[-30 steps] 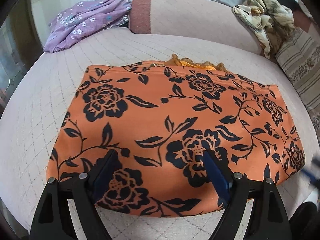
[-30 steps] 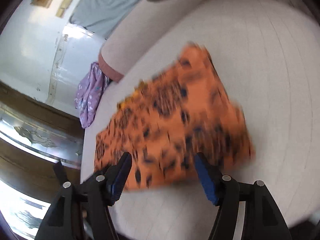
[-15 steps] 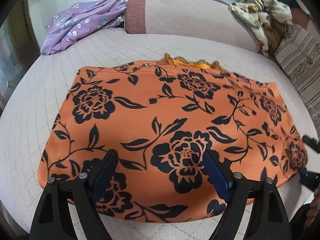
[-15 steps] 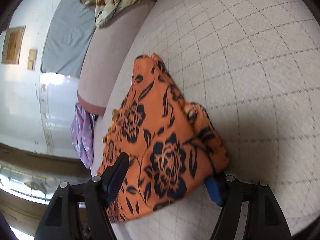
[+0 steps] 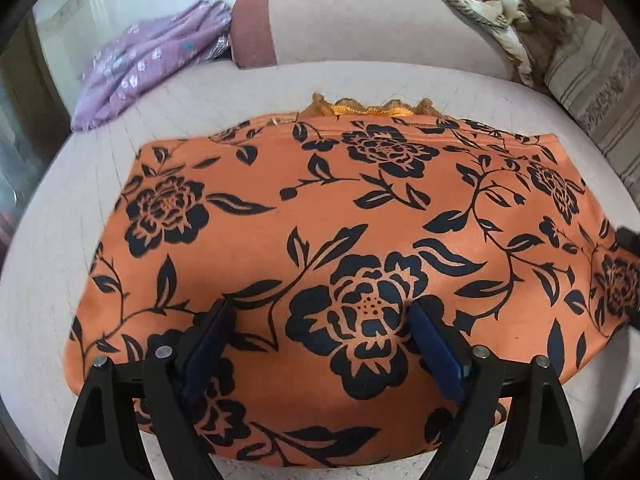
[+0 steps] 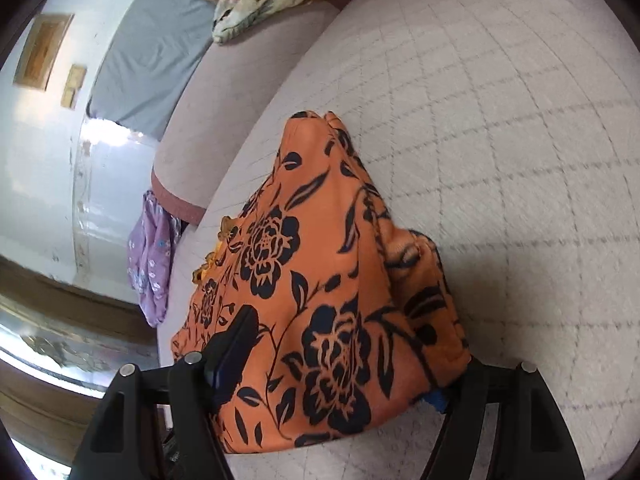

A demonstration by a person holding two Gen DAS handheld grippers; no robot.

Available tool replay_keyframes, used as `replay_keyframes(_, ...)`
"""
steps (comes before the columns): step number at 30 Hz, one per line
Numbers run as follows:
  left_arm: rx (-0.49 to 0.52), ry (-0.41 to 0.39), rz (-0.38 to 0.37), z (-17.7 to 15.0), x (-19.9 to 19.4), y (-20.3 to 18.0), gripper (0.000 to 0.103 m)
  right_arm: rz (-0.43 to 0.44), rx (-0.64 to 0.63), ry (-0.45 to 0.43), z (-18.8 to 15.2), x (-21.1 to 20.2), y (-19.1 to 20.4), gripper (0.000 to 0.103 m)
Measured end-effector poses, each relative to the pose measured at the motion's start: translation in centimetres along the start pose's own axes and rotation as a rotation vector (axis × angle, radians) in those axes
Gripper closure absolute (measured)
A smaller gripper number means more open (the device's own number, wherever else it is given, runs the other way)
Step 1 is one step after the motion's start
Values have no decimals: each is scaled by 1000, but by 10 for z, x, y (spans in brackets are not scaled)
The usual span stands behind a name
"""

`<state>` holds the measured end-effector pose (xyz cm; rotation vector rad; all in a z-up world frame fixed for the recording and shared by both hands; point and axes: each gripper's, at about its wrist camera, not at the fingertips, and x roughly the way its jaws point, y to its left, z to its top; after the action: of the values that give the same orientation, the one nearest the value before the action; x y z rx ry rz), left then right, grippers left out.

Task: Fold small clothes

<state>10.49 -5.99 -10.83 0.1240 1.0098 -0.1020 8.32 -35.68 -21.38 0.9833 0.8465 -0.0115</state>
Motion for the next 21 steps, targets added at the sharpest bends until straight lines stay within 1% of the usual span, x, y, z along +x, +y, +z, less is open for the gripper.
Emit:
replay_keyframes(3, -38, 23, -27, 4, -1, 6, 14, -24, -43, 10, 3, 5, 5, 62)
replay_keyframes(4, -40, 25, -30, 4, -1, 8, 14, -34, -50, 14, 4, 6, 5, 64)
replay_keyframes(8, -37, 28, -29, 5, -2, 10, 14, -26, -34, 21, 4, 7, 0, 62)
replay_keyframes(9, -42, 28, -34, 10, -3, 13, 14, -24, -28, 15, 4, 5, -1, 56)
replay_keyframes(10, -50, 24, -42, 9, -5, 13, 14, -22, -27, 11, 4, 4, -1, 48)
replay_keyframes(11, -58, 12, -45, 8, -9, 10, 14, -19, -32, -4, 4, 1, 0, 46)
replay_keyframes(14, -57, -9, -48, 10, -13, 9, 14, -27, -63, -10, 5, 1, 5, 45)
replay_keyframes(16, -39, 33, -33, 6, 1, 5, 13, -47, -68, 5, 6, 6, 4, 46)
replay_keyframes(17, -4, 31, -9, 3, 9, 1, 12, -52, -76, 9, 6, 9, 3, 51)
replay_keyframes(18, 24, 0, 6, 1, 9, -3, 11, -80, -92, 12, 7, 12, 3, 72)
replay_keyframes(19, 34, -5, 12, 1, 8, -4, 11, -90, -99, 27, 8, 14, 2, 78)
replay_keyframes(21, -5, 18, -25, 5, 7, 3, 12, -95, -115, 40, 12, 12, 9, 83)
